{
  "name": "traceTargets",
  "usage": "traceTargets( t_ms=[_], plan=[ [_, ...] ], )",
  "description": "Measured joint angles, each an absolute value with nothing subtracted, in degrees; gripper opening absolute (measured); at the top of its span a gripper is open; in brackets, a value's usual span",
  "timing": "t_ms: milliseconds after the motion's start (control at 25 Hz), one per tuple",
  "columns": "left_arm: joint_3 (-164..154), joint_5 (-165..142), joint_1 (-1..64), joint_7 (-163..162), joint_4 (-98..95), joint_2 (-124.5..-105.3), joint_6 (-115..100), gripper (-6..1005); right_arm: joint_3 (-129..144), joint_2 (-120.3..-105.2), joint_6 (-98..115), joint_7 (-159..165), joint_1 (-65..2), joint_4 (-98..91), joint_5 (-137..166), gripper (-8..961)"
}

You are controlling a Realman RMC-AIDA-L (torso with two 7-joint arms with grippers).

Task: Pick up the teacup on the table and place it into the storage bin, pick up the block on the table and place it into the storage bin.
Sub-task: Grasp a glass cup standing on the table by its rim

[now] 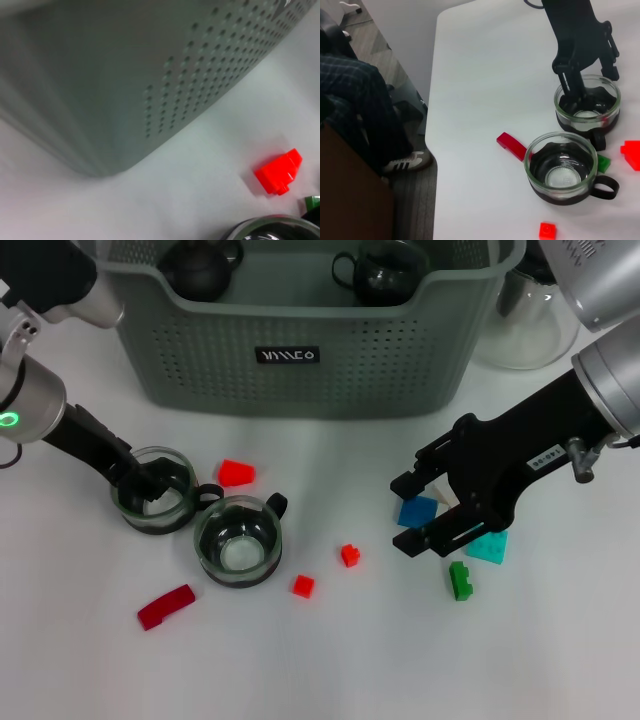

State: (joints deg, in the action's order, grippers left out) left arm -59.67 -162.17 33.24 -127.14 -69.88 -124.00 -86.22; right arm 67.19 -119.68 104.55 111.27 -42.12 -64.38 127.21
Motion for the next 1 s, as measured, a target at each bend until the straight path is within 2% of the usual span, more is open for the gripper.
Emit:
traceTargets(
  t_ms=[280, 600, 840, 1000],
  plan=[
    [-61.1, -162.2, 33.2, -128.2, -69.0, -124.26, -85.0, 689, 67.4, -119.71, 103.9, 111.2, -42.2, -64.2, 127.2, 683],
    [-62.9, -162.9, 33.2, -130.3, -66.1, -124.27, -81.4, 456, 67.2, -119.66, 103.9, 111.2, -42.2, -64.2, 127.2, 683],
    [-63.0, -163.5, 33.2, -132.7, -66.1, -124.06, -80.6, 371, 67.0, -119.57, 103.8, 111.2, -42.2, -64.2, 127.2, 684],
    [-63.3, -163.7, 33.3, -133.0, -66.1, -124.1, -80.7, 272, 67.0, -119.53, 103.7, 111.2, -42.3, -64.2, 127.2, 684]
  ],
)
